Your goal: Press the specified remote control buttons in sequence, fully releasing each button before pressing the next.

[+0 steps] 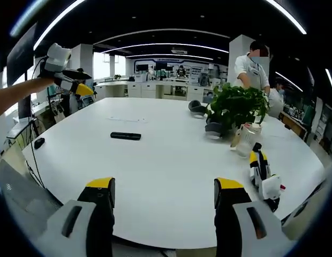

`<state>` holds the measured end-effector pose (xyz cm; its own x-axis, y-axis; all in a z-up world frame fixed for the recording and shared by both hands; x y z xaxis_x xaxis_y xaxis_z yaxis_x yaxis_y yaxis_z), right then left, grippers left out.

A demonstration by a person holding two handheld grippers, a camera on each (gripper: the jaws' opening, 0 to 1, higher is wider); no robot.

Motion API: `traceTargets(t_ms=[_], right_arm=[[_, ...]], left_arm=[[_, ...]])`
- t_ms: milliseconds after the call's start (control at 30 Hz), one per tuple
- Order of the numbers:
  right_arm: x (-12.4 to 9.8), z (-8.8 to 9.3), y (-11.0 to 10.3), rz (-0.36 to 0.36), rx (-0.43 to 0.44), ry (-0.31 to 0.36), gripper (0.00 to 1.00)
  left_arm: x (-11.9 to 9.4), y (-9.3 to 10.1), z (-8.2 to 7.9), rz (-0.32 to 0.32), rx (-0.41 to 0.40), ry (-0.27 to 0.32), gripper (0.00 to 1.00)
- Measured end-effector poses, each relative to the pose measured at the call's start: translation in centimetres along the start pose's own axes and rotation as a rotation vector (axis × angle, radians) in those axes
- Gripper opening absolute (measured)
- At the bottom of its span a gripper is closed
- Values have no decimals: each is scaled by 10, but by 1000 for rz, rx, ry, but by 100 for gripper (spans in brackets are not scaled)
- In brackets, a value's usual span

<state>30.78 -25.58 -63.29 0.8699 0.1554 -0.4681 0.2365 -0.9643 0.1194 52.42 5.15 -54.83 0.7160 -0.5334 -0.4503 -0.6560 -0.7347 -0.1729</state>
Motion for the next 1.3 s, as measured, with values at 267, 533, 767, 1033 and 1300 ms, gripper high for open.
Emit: traceTargets(t_ms=[267, 533, 767, 1033, 1300], right_arm=[[0, 0, 0, 2, -5, 0, 78], [0, -1, 2, 12, -4, 3, 77], [0, 0, 3, 22, 7, 1, 77], [0, -1, 2, 10, 12, 4, 77], [1, 0, 3, 21, 16, -6, 78]], left_arm=[[24, -15, 9, 88, 12, -95, 100], [50, -22, 18, 165, 38, -178, 99], [73, -28, 30, 233, 81, -264, 87], [91, -35, 46, 315, 161, -373, 83], [115, -38, 64, 393, 238, -510, 84]])
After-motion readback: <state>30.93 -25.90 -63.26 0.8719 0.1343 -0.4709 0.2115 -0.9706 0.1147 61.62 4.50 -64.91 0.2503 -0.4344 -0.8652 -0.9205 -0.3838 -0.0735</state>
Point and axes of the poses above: the point that each gripper's makers call its tool centre point, and the gripper's own axes: x roughly forward along the fingers, y roughly to its right, z roughly out of its underside, the point moved 6 cm from there along -x, roughly backward along the fingers, and after that the axes turned 5 degrees about -x, right-handed, at the moved point
